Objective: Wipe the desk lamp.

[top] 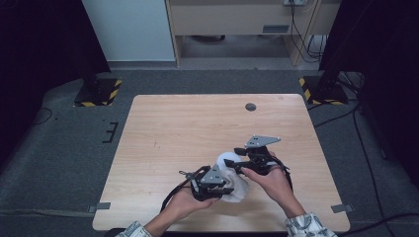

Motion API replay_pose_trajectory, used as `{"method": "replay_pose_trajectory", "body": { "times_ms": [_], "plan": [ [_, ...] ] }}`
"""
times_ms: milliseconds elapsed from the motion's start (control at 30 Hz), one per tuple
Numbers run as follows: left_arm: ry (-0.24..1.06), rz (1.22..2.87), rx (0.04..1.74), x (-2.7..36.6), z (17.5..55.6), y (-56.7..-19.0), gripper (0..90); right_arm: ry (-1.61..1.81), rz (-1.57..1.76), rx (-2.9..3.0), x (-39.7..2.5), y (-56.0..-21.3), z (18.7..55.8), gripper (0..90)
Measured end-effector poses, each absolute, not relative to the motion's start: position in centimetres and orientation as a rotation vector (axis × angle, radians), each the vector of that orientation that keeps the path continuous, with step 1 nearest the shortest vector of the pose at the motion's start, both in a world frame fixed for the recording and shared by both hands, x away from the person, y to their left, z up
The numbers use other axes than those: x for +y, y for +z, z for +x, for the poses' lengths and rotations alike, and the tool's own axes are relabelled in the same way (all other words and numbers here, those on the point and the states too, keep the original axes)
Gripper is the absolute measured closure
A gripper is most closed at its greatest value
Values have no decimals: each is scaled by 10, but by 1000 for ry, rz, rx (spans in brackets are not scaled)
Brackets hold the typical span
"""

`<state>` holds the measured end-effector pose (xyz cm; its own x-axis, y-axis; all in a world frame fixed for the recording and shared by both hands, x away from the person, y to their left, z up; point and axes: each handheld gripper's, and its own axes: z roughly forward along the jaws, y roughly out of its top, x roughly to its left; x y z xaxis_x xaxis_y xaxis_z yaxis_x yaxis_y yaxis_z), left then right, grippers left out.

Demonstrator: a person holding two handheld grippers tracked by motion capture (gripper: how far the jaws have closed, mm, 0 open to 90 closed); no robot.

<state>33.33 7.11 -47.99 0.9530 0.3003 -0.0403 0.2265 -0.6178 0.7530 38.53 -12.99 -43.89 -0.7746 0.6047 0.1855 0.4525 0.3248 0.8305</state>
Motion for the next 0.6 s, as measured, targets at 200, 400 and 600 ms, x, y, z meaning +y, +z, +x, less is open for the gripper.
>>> {"method": "replay_pose_trajectory", "body": {
  "times_ms": [200, 400, 600],
  "plan": [
    [114, 2322, 382, 70, 335, -487, 756, 1439, 976, 2426, -130, -439, 385, 370],
    [119, 2253, 373, 73, 333, -478, 757, 1433, 977, 2423, -130, -439, 385, 370],
    [112, 2363, 397, 74, 337, -488, 756, 1434, 978, 2423, -130, -439, 385, 370]
  ]
}}
